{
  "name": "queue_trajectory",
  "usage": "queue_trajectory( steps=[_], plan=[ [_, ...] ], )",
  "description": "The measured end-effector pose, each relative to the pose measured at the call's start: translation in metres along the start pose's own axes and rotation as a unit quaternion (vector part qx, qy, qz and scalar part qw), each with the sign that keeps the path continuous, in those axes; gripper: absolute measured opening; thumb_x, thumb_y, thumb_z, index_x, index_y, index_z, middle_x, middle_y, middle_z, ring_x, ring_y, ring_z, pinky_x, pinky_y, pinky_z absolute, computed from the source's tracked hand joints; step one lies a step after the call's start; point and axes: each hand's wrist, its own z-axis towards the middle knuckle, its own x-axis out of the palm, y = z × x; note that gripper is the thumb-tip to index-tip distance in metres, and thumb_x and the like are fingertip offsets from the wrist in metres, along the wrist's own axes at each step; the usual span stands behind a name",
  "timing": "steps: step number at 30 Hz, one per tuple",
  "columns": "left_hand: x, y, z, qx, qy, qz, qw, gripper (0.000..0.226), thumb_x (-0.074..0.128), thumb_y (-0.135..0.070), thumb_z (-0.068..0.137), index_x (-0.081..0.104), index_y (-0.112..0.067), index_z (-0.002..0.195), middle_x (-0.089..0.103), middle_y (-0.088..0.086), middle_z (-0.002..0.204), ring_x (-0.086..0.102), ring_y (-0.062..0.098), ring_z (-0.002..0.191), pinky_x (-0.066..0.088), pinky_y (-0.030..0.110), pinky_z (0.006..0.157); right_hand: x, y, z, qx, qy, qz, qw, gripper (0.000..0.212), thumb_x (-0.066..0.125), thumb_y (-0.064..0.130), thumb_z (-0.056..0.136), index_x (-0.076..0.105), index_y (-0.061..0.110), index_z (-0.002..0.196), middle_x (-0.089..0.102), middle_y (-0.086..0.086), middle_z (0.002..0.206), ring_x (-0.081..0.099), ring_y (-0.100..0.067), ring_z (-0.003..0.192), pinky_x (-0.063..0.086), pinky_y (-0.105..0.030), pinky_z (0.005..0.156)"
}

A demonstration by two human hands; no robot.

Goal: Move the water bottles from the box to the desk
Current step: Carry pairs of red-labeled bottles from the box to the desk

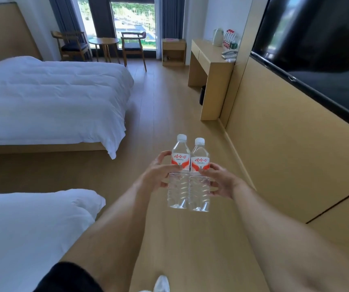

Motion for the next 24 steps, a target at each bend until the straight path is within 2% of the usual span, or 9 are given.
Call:
queue_trajectory(
  steps=[4, 8, 12, 16, 18, 20, 24],
  plan=[
    [-0.023, -0.035, 0.056, 0.002, 0.010, 0.007, 1.000, 0.070, 0.084, -0.006, 0.076, 0.054, -0.038, 0.130, 0.075, 0.010, 0.107, 0.070, 0.038, 0.106, 0.050, 0.066, 0.094, 0.007, 0.038, 0.051, -0.003, -0.007, 0.006, 1.000, 0.047, 0.076, 0.018, 0.087, 0.057, 0.023, 0.129, 0.068, -0.006, 0.121, 0.065, -0.025, 0.102, 0.055, -0.045, 0.077],
    [-0.043, -0.055, 0.101, 0.009, 0.024, 0.006, 1.000, 0.074, 0.086, -0.008, 0.074, 0.052, -0.039, 0.133, 0.074, 0.010, 0.110, 0.071, 0.034, 0.101, 0.052, 0.061, 0.094, 0.014, 0.069, 0.095, -0.005, -0.014, 0.006, 1.000, 0.049, 0.077, 0.018, 0.086, 0.057, 0.023, 0.131, 0.068, -0.006, 0.121, 0.063, -0.025, 0.102, 0.053, -0.048, 0.088],
    [-0.061, -0.071, 0.141, 0.012, 0.021, 0.005, 1.000, 0.074, 0.086, -0.009, 0.073, 0.053, -0.041, 0.130, 0.076, 0.008, 0.108, 0.071, 0.035, 0.104, 0.049, 0.065, 0.098, 0.020, 0.098, 0.135, -0.004, -0.008, -0.006, 1.000, 0.051, 0.076, 0.018, 0.086, 0.055, 0.020, 0.132, 0.067, -0.009, 0.124, 0.063, -0.028, 0.104, 0.052, -0.052, 0.095],
    [-0.078, -0.088, 0.183, 0.015, 0.010, -0.002, 1.000, 0.073, 0.087, -0.011, 0.072, 0.053, -0.042, 0.129, 0.077, 0.005, 0.103, 0.071, 0.034, 0.104, 0.049, 0.064, 0.098, 0.023, 0.124, 0.184, -0.006, 0.005, -0.017, 1.000, 0.049, 0.075, 0.017, 0.087, 0.055, 0.018, 0.133, 0.066, -0.009, 0.125, 0.062, -0.026, 0.097, 0.050, -0.053, 0.098],
    [-0.085, -0.097, 0.206, 0.019, -0.001, -0.003, 1.000, 0.072, 0.086, -0.011, 0.074, 0.052, -0.040, 0.131, 0.076, 0.007, 0.106, 0.071, 0.034, 0.105, 0.049, 0.064, 0.099, 0.024, 0.138, 0.211, -0.005, 0.015, -0.019, 1.000, 0.049, 0.074, 0.017, 0.088, 0.055, 0.017, 0.132, 0.066, -0.010, 0.127, 0.062, -0.030, 0.104, 0.047, -0.057, 0.102],
    [-0.092, -0.109, 0.232, 0.022, -0.015, -0.007, 1.000, 0.073, 0.085, -0.011, 0.076, 0.050, -0.037, 0.134, 0.075, 0.007, 0.106, 0.071, 0.033, 0.102, 0.050, 0.063, 0.097, 0.023, 0.153, 0.243, -0.004, 0.027, -0.017, 0.999, 0.049, 0.075, 0.017, 0.087, 0.055, 0.016, 0.132, 0.065, -0.012, 0.129, 0.061, -0.034, 0.112, 0.045, -0.061, 0.103],
    [-0.106, -0.137, 0.294, 0.024, -0.036, -0.013, 0.999, 0.071, 0.084, -0.012, 0.078, 0.050, -0.036, 0.135, 0.074, 0.008, 0.107, 0.073, 0.030, 0.097, 0.057, 0.054, 0.086, 0.019, 0.192, 0.310, -0.003, 0.057, -0.019, 0.998, 0.050, 0.076, 0.017, 0.086, 0.056, 0.015, 0.132, 0.067, -0.011, 0.124, 0.063, -0.027, 0.099, 0.049, -0.057, 0.100]
  ],
)
